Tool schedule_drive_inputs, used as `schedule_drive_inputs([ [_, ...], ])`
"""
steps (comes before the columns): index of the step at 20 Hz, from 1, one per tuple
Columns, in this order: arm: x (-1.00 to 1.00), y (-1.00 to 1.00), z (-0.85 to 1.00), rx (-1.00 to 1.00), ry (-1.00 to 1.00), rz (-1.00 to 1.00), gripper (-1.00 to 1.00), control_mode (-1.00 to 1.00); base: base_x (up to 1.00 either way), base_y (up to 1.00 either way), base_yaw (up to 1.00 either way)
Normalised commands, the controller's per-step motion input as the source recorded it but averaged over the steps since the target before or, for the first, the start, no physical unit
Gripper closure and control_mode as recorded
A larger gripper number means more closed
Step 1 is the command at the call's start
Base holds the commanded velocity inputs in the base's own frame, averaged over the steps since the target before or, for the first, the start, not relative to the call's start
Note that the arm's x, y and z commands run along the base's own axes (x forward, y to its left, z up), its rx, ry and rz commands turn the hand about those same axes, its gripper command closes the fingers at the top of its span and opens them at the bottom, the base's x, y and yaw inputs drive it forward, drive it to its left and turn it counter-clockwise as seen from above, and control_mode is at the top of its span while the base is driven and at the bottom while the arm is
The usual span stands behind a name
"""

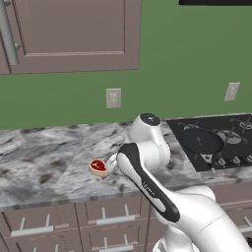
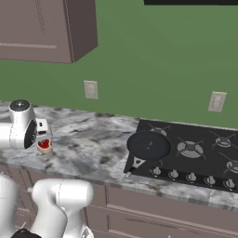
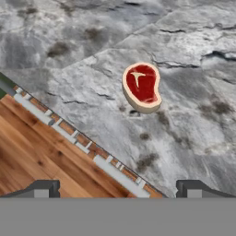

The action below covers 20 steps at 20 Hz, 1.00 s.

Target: Place both pans onto different burners. Then place the bell pepper and the steak on different pans.

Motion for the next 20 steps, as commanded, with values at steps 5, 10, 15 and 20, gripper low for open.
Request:
schedule_drive_inputs([
  [5, 0.32, 0.13, -0.21, -0.01, 0.03, 0.00, -1.00, -1.00, 0.00, 0.00, 0.00],
  [10, 0.29, 0.12, -0.28, -0.03, 0.06, 0.00, -1.00, -1.00, 0.00, 0.00, 0.00],
  [15, 0.28, 0.09, -0.30, -0.01, 0.06, 0.00, -1.00, -1.00, 0.00, 0.00, 0.00],
  [20, 0.29, 0.06, -0.27, 0.00, 0.05, 0.00, -1.00, -1.00, 0.00, 0.00, 0.00],
])
